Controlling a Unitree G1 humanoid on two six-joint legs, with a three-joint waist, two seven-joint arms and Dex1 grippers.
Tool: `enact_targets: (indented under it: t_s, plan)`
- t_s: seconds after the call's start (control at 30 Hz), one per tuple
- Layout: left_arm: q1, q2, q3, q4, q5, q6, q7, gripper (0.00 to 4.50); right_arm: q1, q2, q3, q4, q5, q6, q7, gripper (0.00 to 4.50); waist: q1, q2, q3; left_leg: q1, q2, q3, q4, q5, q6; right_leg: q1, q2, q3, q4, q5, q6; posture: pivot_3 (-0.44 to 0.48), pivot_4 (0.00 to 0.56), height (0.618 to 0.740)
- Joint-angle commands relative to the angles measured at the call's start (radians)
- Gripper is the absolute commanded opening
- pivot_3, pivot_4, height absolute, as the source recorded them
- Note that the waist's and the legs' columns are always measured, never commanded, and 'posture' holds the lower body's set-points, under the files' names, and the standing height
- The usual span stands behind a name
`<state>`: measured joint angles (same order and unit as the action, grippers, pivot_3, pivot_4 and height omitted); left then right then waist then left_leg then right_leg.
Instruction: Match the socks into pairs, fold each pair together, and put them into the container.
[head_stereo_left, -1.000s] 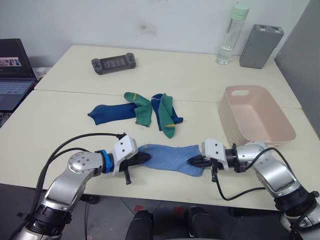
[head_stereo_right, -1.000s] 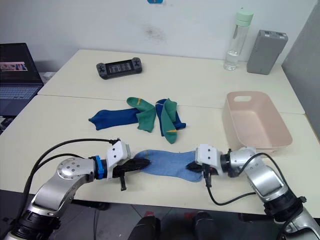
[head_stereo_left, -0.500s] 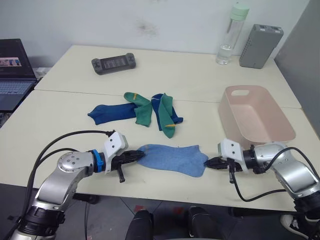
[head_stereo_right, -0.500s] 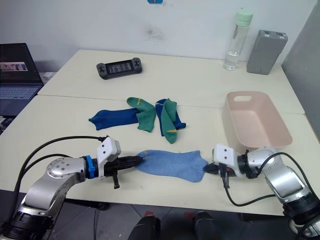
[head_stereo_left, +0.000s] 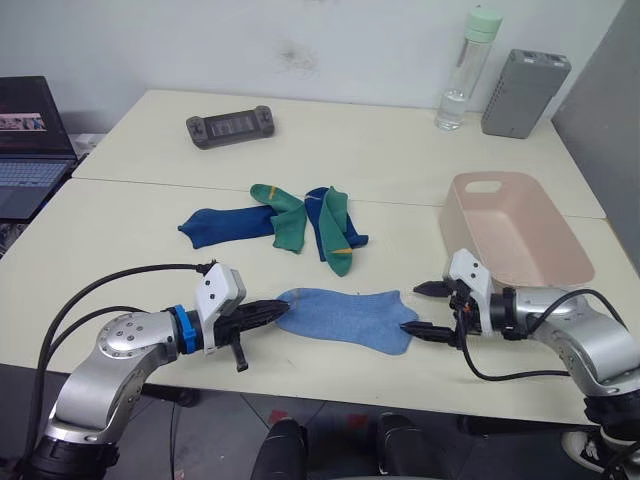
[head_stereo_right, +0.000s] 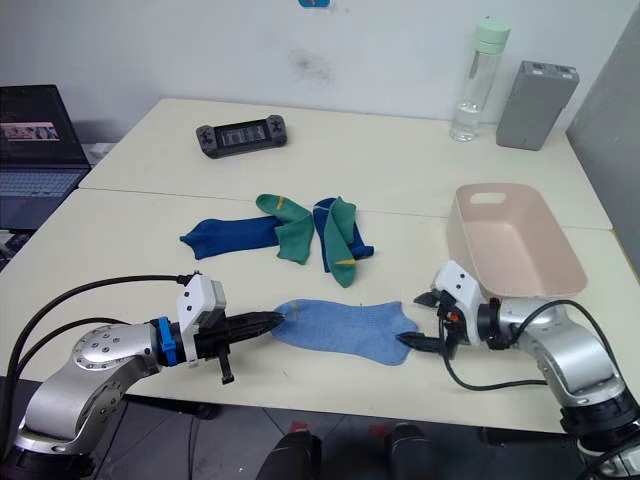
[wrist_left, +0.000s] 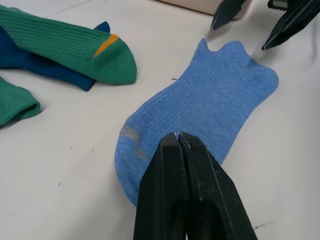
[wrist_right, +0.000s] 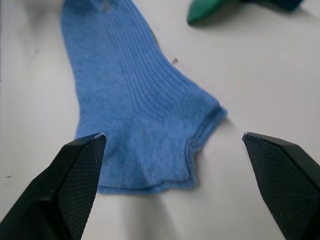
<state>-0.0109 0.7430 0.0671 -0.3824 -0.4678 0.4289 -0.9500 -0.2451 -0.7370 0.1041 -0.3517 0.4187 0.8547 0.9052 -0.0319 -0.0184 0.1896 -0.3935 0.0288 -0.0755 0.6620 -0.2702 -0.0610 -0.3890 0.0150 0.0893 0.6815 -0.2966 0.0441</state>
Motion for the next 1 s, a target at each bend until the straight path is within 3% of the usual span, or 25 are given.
enact_targets:
  t_s: [0.03, 0.1, 0.2, 0.57, 0.8, 1.0]
  plan:
    - [0.004, -0.002, 0.014, -0.033, -0.012, -0.006, 0.005, 0.0, 0.004, -0.002, 0.003, -0.066, 0.023, 0.071, -0.04, 4.47, 0.0, 0.0, 0.0, 0.0, 0.0, 0.0, 0.0, 0.0, 0.0, 0.0, 0.0, 0.0, 0.0, 0.0, 0.0, 0.0, 0.15, 0.74]
    - [0.001, -0.004, 0.009, -0.032, -0.009, -0.007, 0.007, 0.0, 0.006, 0.005, 0.011, -0.073, 0.014, 0.081, -0.06, 4.47, 0.0, 0.0, 0.0, 0.0, 0.0, 0.0, 0.0, 0.0, 0.0, 0.0, 0.0, 0.0, 0.0, 0.0, 0.0, 0.0, 0.15, 0.74]
    - [-0.009, -0.006, 0.003, -0.02, -0.003, -0.01, 0.007, 0.0, 0.006, 0.033, 0.019, -0.082, 0.032, 0.094, -0.077, 3.83, -0.001, 0.0, 0.0, 0.0, 0.0, 0.0, 0.0, 0.0, 0.0, 0.0, 0.0, 0.0, 0.0, 0.0, 0.0, 0.0, 0.15, 0.74]
    - [-0.042, -0.011, -0.026, -0.027, 0.005, -0.004, 0.005, 0.0, -0.025, 0.068, -0.017, -0.026, 0.105, 0.157, -0.088, 0.02, -0.001, 0.0, 0.0, 0.0, 0.0, 0.0, 0.0, 0.0, 0.0, 0.0, 0.0, 0.0, 0.0, 0.0, 0.0, 0.0, 0.15, 0.74]
    - [-0.147, -0.054, -0.124, -0.019, 0.001, 0.017, -0.016, 0.0, -0.154, -0.055, -0.012, 0.106, 0.161, 0.159, 0.098, 0.02, -0.001, 0.0, 0.0, 0.0, 0.0, 0.001, 0.0, 0.0, 0.0, 0.0, 0.0, 0.0, 0.0, 0.0, 0.0, 0.0, 0.15, 0.74]
    - [-0.304, -0.167, -0.273, 0.125, 0.078, 0.01, -0.017, 0.0, -0.263, -0.081, 0.046, 0.222, 0.147, 0.127, 0.209, 0.02, 0.0, 0.0, 0.0, 0.0, -0.001, 0.001, 0.001, 0.0, 0.0, 0.0, 0.001, 0.0, 0.0, 0.0, 0.0, 0.0, 0.15, 0.74]
